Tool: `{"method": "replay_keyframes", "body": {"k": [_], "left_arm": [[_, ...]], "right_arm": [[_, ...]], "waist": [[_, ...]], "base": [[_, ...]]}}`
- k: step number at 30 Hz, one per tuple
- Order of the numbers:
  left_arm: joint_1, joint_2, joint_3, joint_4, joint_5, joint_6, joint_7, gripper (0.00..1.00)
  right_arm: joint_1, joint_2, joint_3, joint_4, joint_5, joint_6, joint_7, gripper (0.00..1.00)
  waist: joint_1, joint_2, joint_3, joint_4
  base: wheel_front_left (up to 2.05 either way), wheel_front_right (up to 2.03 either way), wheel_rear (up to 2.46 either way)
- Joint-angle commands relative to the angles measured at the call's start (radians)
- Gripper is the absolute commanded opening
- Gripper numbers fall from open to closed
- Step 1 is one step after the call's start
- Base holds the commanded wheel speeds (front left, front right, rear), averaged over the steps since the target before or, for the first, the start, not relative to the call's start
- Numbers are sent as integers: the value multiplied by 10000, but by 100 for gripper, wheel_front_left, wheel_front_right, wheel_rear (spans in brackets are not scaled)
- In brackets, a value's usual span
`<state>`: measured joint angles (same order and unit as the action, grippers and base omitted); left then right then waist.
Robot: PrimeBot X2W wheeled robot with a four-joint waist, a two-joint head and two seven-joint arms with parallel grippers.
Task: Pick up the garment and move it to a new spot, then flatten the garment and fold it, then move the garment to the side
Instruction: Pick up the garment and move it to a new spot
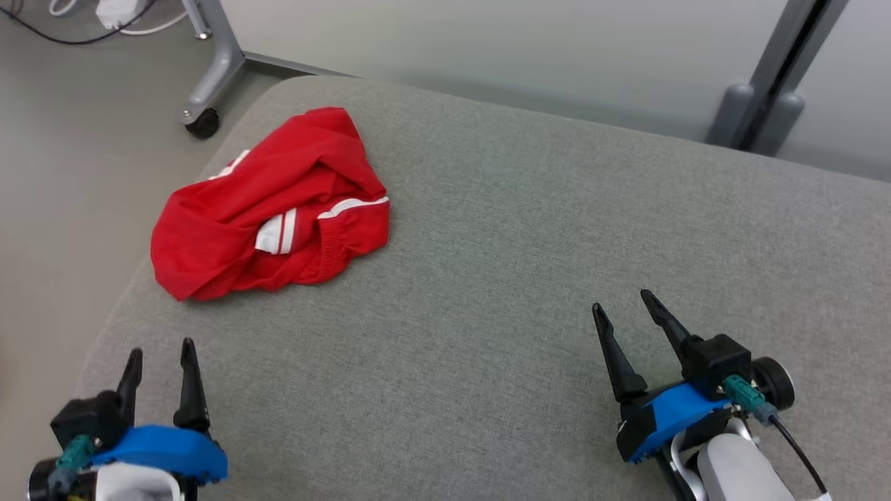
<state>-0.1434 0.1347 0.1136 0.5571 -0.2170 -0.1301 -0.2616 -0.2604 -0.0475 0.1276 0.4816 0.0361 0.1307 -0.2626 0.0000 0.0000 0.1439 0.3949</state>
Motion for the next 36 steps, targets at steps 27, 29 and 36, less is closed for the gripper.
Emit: {"method": "replay_keyframes", "body": {"k": [27, 29, 36], "left_arm": [[-6402, 3946, -6508, 2624, -5850, 0, -41, 100], [-6559, 4068, -6909, 2895, -6084, 0, -39, 100], [-7013, 4190, -7243, 3344, -6753, 0, -41, 0]], "right_arm": [[-1869, -96, 766, -634, -472, -4, -9, 100], [-1902, -110, 769, -642, -417, -8, -5, 100], [-1914, -115, 765, -737, -287, -8, -2, 100]], "waist": [[0, 0, 3399, -1789], [0, 0, 3481, -1871], [0, 0, 3580, -2042]], "base": [[0, 0, 0], [0, 0, 0], [0, 0, 0]]}}
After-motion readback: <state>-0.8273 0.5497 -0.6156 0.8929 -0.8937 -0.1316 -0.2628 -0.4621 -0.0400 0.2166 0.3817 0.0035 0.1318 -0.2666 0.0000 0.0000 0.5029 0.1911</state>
